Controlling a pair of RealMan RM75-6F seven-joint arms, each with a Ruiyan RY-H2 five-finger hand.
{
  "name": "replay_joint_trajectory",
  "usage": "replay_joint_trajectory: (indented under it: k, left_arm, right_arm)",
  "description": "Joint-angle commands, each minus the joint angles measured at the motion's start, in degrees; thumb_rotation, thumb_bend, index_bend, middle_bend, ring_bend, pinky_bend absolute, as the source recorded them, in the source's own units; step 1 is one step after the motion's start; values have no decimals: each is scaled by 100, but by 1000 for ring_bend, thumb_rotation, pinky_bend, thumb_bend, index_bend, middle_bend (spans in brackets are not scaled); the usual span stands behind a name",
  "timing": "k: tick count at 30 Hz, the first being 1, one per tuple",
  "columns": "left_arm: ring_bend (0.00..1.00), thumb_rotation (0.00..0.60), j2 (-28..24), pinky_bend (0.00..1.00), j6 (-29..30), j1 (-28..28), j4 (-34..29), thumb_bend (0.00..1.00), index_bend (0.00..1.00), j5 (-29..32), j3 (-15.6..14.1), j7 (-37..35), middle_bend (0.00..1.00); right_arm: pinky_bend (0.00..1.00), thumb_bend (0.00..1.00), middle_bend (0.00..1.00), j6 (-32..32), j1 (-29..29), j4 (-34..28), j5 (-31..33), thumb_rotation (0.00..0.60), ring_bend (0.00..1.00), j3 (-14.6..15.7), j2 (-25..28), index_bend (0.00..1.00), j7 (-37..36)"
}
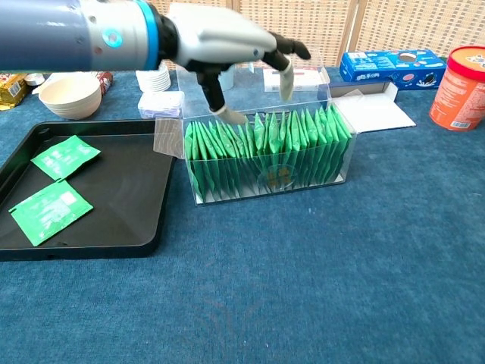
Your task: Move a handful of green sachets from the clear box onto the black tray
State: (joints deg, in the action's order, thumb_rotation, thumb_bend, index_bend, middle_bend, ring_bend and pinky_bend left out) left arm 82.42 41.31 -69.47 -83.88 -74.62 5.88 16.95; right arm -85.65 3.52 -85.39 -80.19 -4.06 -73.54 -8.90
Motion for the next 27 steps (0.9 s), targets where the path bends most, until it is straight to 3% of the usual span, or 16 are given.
replay_joint_trajectory:
  k: [1,14,27]
  left_arm:
    - [0,600,197,119,-138,-85,148,278,282,178,24,254,0]
    - [0,600,732,119,-444,-268,676,263,282,688,89,744,0]
    - [0,600,823,119,-627,-445,820,257,274,1072,51,1197,0]
  right_arm:
    - [262,413,111,10,1,17,8,600,115,-2,-7,0,-20]
    - [262,413,111,-6,54,70,56,600,115,-3,-26,0,-104]
    - [262,413,111,-41,96,125,63,600,112,-15,-63,0,-186]
